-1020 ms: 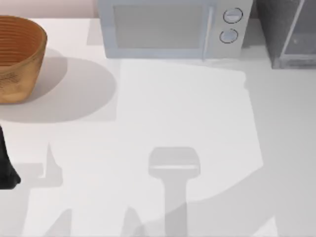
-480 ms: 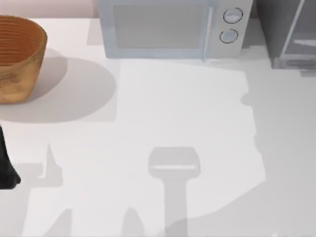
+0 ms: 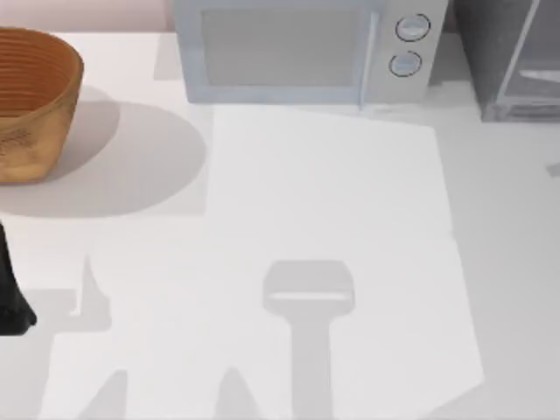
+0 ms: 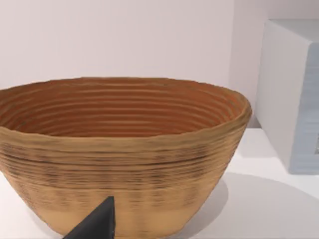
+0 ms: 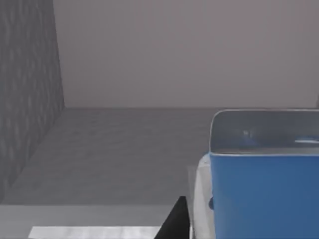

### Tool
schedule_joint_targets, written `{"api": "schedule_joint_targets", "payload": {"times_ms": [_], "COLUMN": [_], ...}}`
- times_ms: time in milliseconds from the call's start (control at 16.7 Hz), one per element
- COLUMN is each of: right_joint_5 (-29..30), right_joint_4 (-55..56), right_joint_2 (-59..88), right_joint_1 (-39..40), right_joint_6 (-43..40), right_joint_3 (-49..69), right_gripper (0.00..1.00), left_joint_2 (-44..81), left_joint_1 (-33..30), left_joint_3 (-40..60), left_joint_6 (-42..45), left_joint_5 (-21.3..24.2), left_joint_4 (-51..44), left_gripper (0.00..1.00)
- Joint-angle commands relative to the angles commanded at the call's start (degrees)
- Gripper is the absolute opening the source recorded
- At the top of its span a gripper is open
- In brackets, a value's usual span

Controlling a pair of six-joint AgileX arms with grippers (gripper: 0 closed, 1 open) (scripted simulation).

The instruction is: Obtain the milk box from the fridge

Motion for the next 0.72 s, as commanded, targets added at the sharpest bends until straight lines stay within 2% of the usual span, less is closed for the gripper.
{"api": "schedule_joint_targets", "payload": {"times_ms": [420,720], "right_joint_5": [0.52,2.95], "right_joint_4": [-2.26,-12.89], "right_joint_2": [-2.78,-18.93], "right_joint_1": [0.86,3.20], "right_joint_6": [-0.06,-0.46], "right_joint_3": [-0.79,-6.21], "right_gripper": [0.00,0.00], "left_joint_2": [0.00,0.00], "left_joint_1": [0.00,0.00], "left_joint_3": [0.00,0.00], "left_joint_6": [0.00,0.00], "left_joint_5": [0.00,0.00], "left_joint_4": [0.00,0.00], "left_gripper": [1.00,1.00]}}
